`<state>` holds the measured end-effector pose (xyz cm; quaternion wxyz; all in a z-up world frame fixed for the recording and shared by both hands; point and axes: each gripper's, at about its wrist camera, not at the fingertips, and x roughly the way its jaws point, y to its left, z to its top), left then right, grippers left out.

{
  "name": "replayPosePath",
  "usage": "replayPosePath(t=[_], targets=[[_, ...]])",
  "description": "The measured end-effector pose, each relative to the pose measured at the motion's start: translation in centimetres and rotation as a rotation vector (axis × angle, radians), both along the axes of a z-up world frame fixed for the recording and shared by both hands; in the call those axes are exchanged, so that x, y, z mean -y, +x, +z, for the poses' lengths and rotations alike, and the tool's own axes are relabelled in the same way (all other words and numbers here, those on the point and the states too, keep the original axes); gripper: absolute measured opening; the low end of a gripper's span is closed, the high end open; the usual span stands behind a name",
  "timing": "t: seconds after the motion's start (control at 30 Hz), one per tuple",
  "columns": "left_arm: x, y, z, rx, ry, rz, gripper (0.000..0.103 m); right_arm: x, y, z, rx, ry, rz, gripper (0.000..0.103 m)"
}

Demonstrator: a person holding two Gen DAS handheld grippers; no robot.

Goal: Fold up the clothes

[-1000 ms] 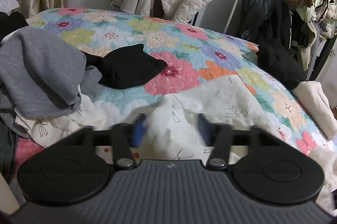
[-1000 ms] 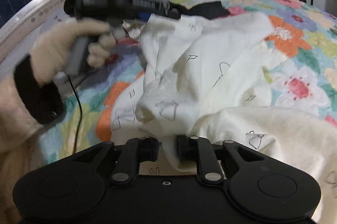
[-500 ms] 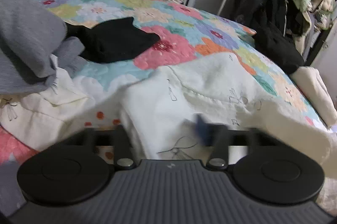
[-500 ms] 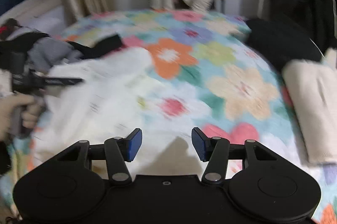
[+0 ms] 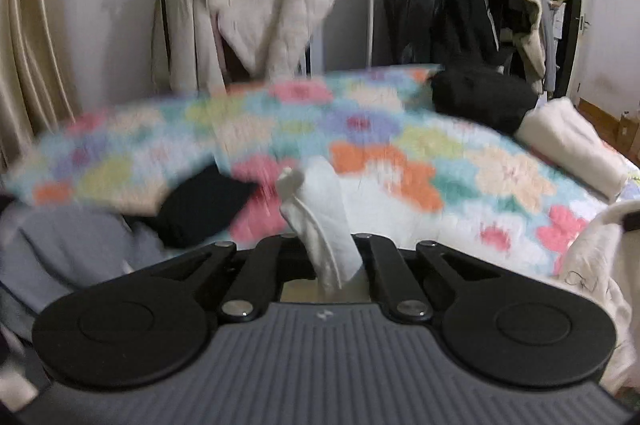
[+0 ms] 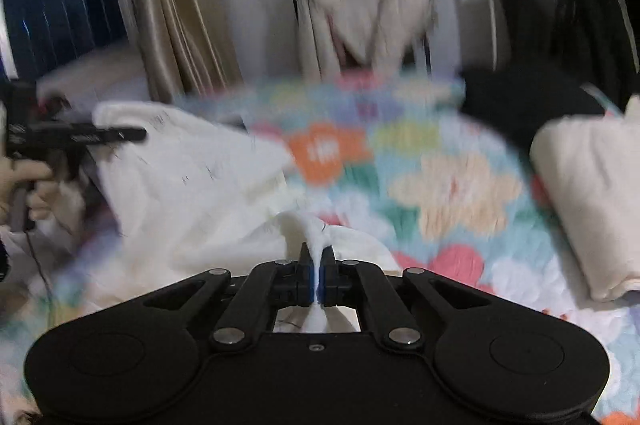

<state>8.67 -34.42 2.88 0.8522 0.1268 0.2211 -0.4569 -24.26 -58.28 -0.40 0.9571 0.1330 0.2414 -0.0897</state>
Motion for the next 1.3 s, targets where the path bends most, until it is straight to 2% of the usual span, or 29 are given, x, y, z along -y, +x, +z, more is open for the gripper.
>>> replayPosePath(t=[0.07,0.17,0.23,0.3,0.37,0.5,0.57,0.63,0.7,0.8,0.87,0.93,0.97,1.0,1.03,1.07,1.1,1.13,1.2,1.27,1.3], targets=[[-0.7,-0.8,3.0,0.007,-0.011,0.001,0.005,-1.3,-2.6,1.9,0.073,-0.015,-0.016,0.003],[-1.7,-2.7,6.8,0.034,0.002,0.007,0.005,-2.0,-5.6,5.0,0.136,-0.008,-0.011,0.003],[-3.3,-3.9,9.0,0.005,-0.069,-0.012,0.005,-1.7,-7.6,7.6,0.176,0.009,0.020,0.003],[-4.9,-5.6,10.7,0.009,-0.122,0.011,0.005,-0.8,-9.9,10.2,0.213,0.031,0.064,0.003],[-6.6,-7.6,12.2,0.030,-0.181,0.043,0.005,0.5,-11.6,12.6,0.204,0.043,0.098,0.003],[-10.1,-12.2,12.6,0.076,-0.391,0.124,0.005,3.4,-14.9,16.2,0.144,0.056,0.143,0.003],[-10.9,-14.2,12.4,0.075,-0.484,0.156,0.005,4.5,-16.4,16.9,0.137,0.099,0.150,0.003],[-10.5,-15.5,12.4,0.091,-0.536,0.177,0.005,5.4,-17.2,16.5,0.151,0.140,0.138,0.003],[-7.4,-14.0,12.9,0.097,-0.514,0.186,0.005,6.4,-17.4,15.6,0.175,0.172,0.110,0.003],[-2.6,-11.5,13.7,0.103,-0.477,0.197,0.005,10.1,-14.3,12.8,0.223,0.271,0.042,0.003],[2.8,-8.1,13.3,0.113,-0.405,0.250,0.005,12.9,-10.5,10.4,0.206,0.269,-0.073,0.003],[8.2,-5.1,12.2,0.168,-0.302,0.301,0.005,15.9,-6.5,7.3,0.177,0.219,-0.237,0.003],[10.9,-3.7,11.4,0.192,-0.250,0.339,0.009,17.1,-4.8,5.7,0.170,0.183,-0.283,0.006],[13.1,-2.1,10.1,0.174,-0.218,0.364,0.012,18.1,-3.6,3.9,0.161,0.163,-0.322,0.012],[15.2,-0.4,8.7,0.151,-0.188,0.387,0.027,18.9,-3.0,2.2,0.135,0.162,-0.360,0.013],[16.5,0.5,7.4,0.107,-0.163,0.411,0.043,19.6,-2.6,0.5,0.102,0.168,-0.399,0.025],[17.4,1.2,5.8,0.049,-0.140,0.424,0.046,20.2,-2.7,-0.8,0.087,0.177,-0.417,0.030],[17.9,1.4,4.2,-0.001,-0.114,0.410,0.046,20.6,-3.1,-1.8,0.080,0.186,-0.426,0.031],[17.6,0.3,1.5,0.005,-0.077,0.359,0.048,21.4,-3.6,-3.5,0.060,0.203,-0.448,0.036],[16.7,-1.3,-1.2,0.059,-0.017,0.346,0.059,21.8,-4.3,-4.2,0.031,0.226,-0.467,0.037],[16.0,-2.1,-2.4,0.075,0.010,0.343,0.059,21.8,-4.8,-4.4,0.030,0.246,-0.469,0.038]])
